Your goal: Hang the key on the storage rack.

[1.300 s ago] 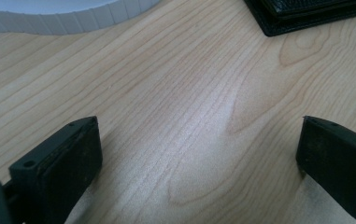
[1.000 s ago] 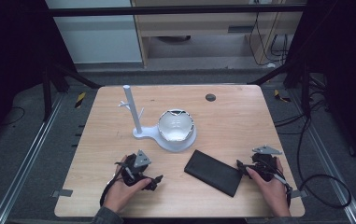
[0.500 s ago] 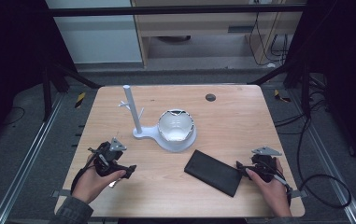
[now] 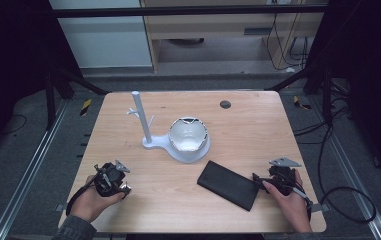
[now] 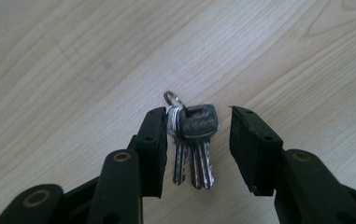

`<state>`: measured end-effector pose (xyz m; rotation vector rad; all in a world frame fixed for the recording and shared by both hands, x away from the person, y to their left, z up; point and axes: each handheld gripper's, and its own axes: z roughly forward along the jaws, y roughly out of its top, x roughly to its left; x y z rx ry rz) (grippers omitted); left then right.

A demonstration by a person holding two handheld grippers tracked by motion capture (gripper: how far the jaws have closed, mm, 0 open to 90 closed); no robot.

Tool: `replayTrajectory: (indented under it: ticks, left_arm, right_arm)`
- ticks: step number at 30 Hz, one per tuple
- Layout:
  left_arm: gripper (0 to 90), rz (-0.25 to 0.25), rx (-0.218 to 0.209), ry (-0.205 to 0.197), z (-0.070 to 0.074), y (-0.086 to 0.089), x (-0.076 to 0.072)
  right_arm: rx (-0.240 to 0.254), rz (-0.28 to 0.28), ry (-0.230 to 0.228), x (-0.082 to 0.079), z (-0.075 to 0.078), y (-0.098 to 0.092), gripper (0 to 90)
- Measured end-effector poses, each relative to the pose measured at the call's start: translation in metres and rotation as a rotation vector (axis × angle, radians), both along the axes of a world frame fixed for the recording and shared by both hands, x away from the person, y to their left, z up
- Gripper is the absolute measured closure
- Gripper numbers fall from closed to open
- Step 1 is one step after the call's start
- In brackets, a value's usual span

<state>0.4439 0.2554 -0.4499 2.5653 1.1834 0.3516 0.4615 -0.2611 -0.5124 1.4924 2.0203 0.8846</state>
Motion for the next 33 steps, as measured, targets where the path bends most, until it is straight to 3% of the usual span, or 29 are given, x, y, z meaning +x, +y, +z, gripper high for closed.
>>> replayTrajectory:
  ticks: [3,9,20,33]
  left_arm:
    - [55.8,0.004,0.000,-0.007,-0.001,0.001,-0.001]
    - [55.3,-0.010,0.013,0.016,-0.009,0.002,-0.002]
    - [61.7,-0.026,0.035,0.030,-0.013,0.002,-0.001]
    - [83.2,-0.041,0.010,0.017,-0.011,0.007,-0.002]
  right_arm:
    - [-0.003,0.001,-0.001,0.000,0.000,0.000,5.5]
    - [-0.007,0.001,-0.003,0.000,0.000,0.000,5.3]
    - [-0.004,0.000,-0.002,0.000,0.000,0.001,5.3]
    - [0.001,-0.002,0.000,0.000,0.000,0.002,5.3]
